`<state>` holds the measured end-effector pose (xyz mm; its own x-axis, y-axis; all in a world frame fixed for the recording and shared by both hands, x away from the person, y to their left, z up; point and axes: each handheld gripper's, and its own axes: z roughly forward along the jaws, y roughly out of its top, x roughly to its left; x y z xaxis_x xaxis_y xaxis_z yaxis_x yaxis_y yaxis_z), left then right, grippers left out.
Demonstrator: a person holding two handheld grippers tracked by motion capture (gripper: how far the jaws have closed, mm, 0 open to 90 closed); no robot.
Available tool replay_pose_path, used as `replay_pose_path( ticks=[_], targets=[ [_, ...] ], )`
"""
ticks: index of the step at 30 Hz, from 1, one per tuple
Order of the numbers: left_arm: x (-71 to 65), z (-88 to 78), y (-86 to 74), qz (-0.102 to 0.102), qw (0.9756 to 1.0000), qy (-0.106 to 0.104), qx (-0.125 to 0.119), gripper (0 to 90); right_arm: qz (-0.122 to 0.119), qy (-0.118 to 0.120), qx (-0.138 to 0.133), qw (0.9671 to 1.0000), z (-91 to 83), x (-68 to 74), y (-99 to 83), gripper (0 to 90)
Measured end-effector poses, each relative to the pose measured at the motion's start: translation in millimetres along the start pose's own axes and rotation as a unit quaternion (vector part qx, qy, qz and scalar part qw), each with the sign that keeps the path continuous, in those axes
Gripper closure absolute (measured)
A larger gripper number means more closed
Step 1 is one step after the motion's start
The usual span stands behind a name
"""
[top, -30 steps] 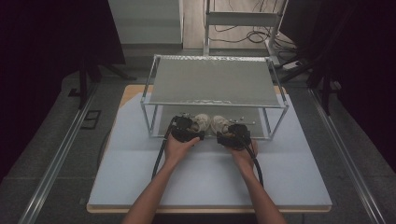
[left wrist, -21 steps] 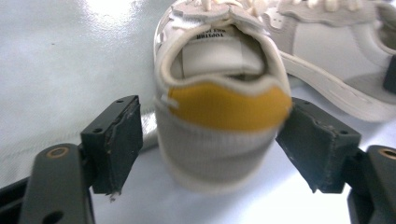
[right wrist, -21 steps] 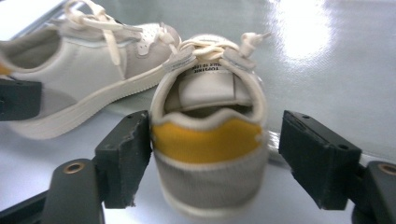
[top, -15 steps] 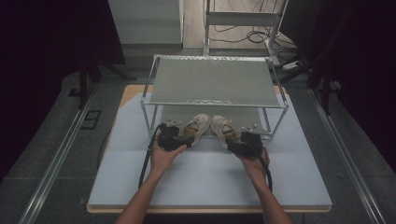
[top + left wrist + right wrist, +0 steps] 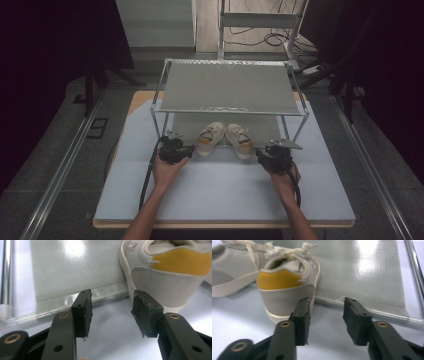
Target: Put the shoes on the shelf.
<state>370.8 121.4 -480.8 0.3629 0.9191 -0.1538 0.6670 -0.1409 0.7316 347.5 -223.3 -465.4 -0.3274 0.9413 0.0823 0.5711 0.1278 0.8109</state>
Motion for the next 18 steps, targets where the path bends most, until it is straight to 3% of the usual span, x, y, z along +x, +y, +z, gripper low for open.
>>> replay_pose_path(
  ticks=[11,18],
  targets=[
    [-2.5,7.4,0.1,0.003,0.9999,-0.01,0.007,55.8,-0.015,-0.002,0.012,0.9998,13.7,10.8,-3.7,77.6],
    [-12.9,10.1,0.8,0.007,0.9995,-0.032,0.007,58.0,-0.023,0.008,0.01,0.9997,16.3,20.7,-3.0,80.9]
  ],
)
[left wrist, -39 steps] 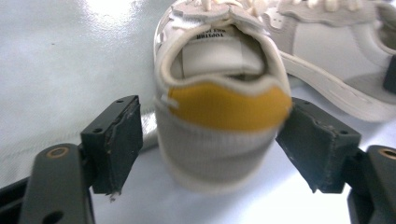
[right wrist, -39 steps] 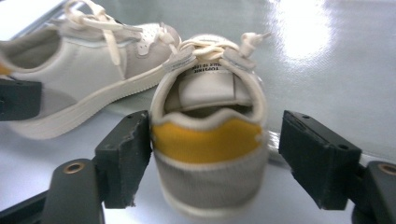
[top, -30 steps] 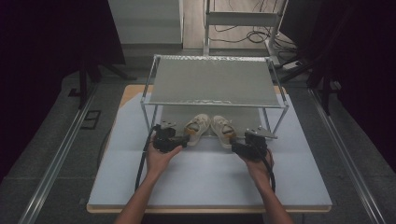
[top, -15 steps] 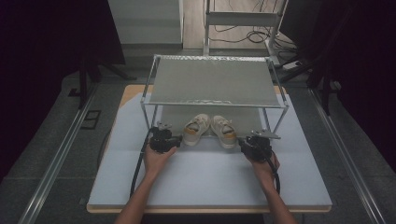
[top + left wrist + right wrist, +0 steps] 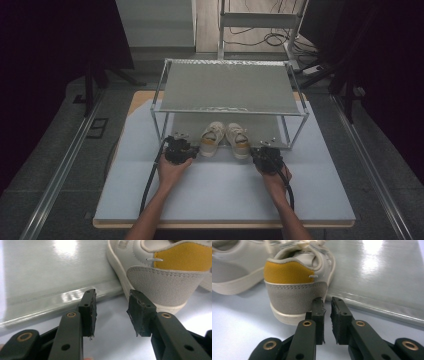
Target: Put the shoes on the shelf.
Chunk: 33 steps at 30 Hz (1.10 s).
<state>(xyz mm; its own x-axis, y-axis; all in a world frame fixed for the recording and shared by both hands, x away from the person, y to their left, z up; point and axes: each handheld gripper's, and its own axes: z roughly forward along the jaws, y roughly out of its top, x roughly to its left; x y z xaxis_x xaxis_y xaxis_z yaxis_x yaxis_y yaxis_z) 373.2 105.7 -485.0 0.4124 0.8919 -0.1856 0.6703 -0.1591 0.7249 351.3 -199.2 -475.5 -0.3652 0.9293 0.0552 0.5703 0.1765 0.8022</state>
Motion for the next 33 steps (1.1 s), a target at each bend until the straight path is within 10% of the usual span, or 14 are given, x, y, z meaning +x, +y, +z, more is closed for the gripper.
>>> replay_pose_path(
  ticks=[15,26,33],
  targets=[
    [-22.0,8.1,3.8,0.013,0.9996,-0.023,0.003,58.2,-0.01,0.022,-0.006,0.9997,7.6,22.2,3.2,81.0],
    [-15.6,-10.2,-8.1,0.018,0.9987,-0.045,-0.016,85.4,-0.003,0.038,-0.02,0.9991,-8.4,16.3,-4.4,79.3],
    [-27.5,-17.1,-8.9,0.031,0.9972,-0.064,-0.021,86.7,-0.016,0.058,-0.024,0.9979,-17.4,26.1,-11.4,79.5]
  ],
)
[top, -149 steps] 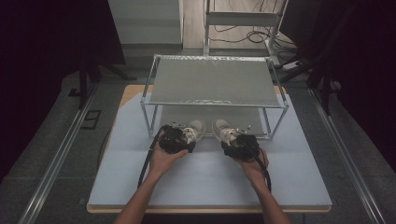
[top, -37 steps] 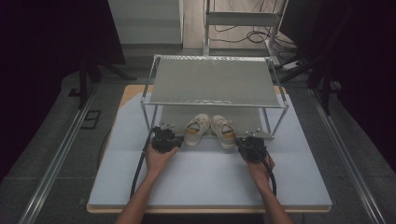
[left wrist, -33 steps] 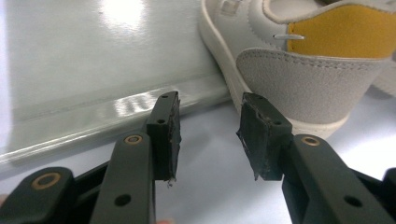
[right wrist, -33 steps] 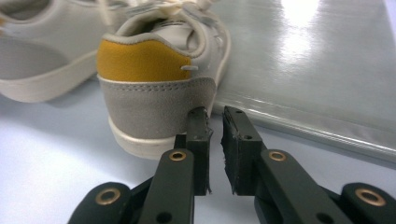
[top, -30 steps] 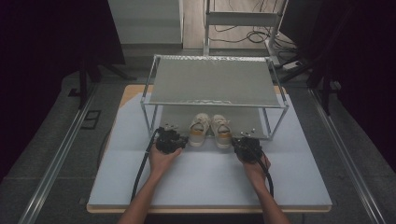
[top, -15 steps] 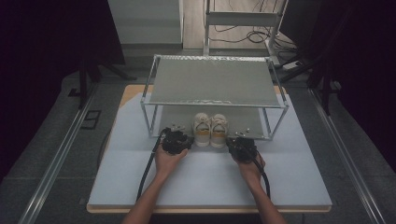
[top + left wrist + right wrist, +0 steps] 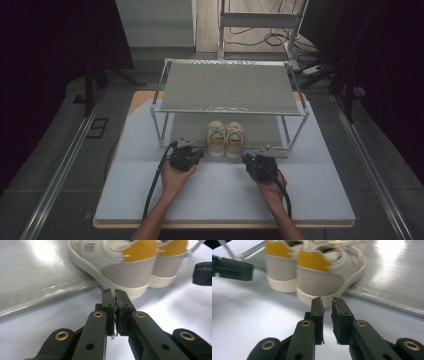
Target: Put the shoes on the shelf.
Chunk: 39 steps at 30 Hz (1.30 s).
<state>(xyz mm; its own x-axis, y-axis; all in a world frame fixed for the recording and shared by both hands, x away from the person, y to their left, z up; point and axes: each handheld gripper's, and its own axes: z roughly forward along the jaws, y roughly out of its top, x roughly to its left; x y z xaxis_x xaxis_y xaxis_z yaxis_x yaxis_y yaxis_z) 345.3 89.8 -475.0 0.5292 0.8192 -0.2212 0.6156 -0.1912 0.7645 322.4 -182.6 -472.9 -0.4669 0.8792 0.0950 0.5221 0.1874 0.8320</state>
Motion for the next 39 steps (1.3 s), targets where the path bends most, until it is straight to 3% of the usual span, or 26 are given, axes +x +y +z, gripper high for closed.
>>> replay_pose_path(
  ticks=[4,13,27,39],
  targets=[
    [-9.3,3.2,1.6,0.01,0.9999,-0.008,0.001,86.3,-0.013,0.011,0.004,0.9999,2.8,7.5,0.6,79.6],
    [-14.7,11.0,7.3,0.014,0.9999,-0.009,0.004,85.9,-0.015,0.003,0.004,0.9999,12.0,10.1,6.3,80.0],
    [-14.2,15.5,12.5,0.017,0.9998,-0.008,0.004,86.4,-0.009,-0.004,0.004,0.9999,18.9,6.2,8.5,80.6],
    [-10.8,18.0,14.3,0.008,0.9999,-0.006,0.004,86.4,-0.009,-0.004,-0.001,0.9999,20.7,7.3,9.1,80.6]
  ],
)
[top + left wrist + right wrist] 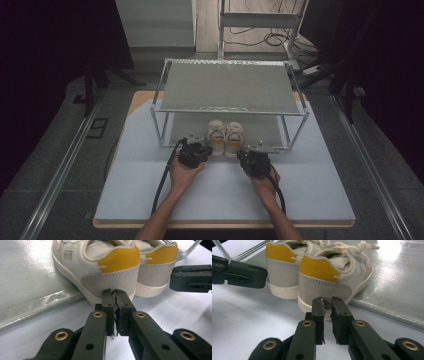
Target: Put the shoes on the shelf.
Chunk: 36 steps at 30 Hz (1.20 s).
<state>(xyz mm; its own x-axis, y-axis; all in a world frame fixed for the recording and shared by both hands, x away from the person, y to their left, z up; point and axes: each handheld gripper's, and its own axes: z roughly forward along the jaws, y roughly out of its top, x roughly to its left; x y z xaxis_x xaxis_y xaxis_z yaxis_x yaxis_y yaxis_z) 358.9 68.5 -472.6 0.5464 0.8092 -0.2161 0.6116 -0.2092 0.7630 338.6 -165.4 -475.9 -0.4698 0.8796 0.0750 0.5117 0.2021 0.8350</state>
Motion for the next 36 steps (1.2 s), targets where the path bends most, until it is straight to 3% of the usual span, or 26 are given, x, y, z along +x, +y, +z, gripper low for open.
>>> replay_pose_path(
  ticks=[36],
  targets=[
    [-1.5,10.0,8.0,-0.002,1.0,-0.002,0.003,85.6,0.002,-0.029,-0.011,0.9995,6.8,-6.1,7.2,81.5]
  ],
)
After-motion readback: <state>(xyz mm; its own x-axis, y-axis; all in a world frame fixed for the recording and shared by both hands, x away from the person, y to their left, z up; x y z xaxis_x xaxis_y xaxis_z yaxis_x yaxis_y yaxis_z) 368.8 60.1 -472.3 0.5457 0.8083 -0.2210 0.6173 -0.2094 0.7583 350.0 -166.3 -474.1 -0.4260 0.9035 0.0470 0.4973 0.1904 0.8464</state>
